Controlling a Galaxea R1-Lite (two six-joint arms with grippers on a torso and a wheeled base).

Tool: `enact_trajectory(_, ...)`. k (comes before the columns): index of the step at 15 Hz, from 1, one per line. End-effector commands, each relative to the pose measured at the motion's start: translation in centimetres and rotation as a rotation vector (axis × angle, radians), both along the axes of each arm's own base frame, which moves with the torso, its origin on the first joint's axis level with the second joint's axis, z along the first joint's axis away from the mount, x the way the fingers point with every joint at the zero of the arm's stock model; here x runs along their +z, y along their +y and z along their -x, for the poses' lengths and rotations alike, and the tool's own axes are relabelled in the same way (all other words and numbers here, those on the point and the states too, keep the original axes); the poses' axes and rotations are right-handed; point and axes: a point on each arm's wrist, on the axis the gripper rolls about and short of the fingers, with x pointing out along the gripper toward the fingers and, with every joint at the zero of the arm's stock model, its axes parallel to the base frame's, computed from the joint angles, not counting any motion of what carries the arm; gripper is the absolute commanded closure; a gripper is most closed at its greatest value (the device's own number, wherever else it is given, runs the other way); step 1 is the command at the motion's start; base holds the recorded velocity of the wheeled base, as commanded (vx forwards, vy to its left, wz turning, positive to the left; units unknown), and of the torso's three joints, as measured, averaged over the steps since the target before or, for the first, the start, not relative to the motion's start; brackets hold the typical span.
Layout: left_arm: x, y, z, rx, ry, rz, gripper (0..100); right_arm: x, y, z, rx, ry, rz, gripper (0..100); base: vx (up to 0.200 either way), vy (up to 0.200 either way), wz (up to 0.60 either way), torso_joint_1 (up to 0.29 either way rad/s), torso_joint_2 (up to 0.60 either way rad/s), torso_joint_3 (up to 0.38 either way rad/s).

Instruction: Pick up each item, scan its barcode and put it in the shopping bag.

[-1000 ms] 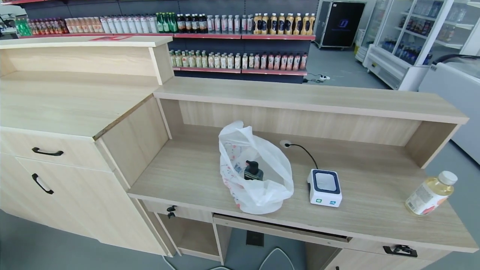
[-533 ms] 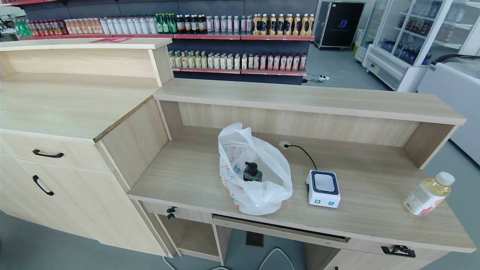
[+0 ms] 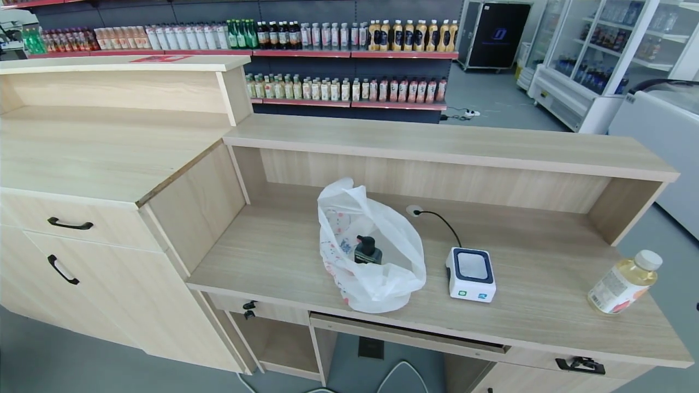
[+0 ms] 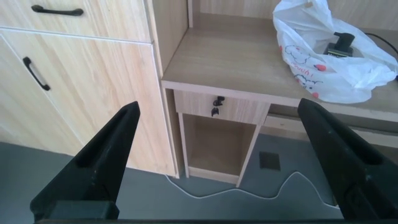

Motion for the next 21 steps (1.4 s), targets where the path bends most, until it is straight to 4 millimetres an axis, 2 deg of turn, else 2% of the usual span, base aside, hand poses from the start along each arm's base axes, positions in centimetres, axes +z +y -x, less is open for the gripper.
enact_trajectory(1,0.0,0.0,0.0,0.001,0.0,0.0,0,-1.2,-0.8,-0.5,0.005,0.011,-0.021,0,0.0,0.0,0.0,0.0,0.0,0.0)
enact_trajectory(6,0.0,0.0,0.0,0.001,-0.001,0.0,0,-1.9,-1.9,-1.5,0.009,0.003,-0.001,0,0.0,0.0,0.0,0.0,0.0,0.0)
enact_trajectory(14,0.0,0.0,0.0,0.001,0.0,0.0,0,-4.6,-0.7,-6.2,0.135,-0.039,0.052,0,0.0,0.0,0.0,0.0,0.0,0.0)
enact_trajectory(21,0.0,0.0,0.0,0.001,-0.001,0.0,0,-7.1,-0.2,-8.5,0.197,-0.057,0.067,0,0.0,0.0,0.0,0.0,0.0,0.0)
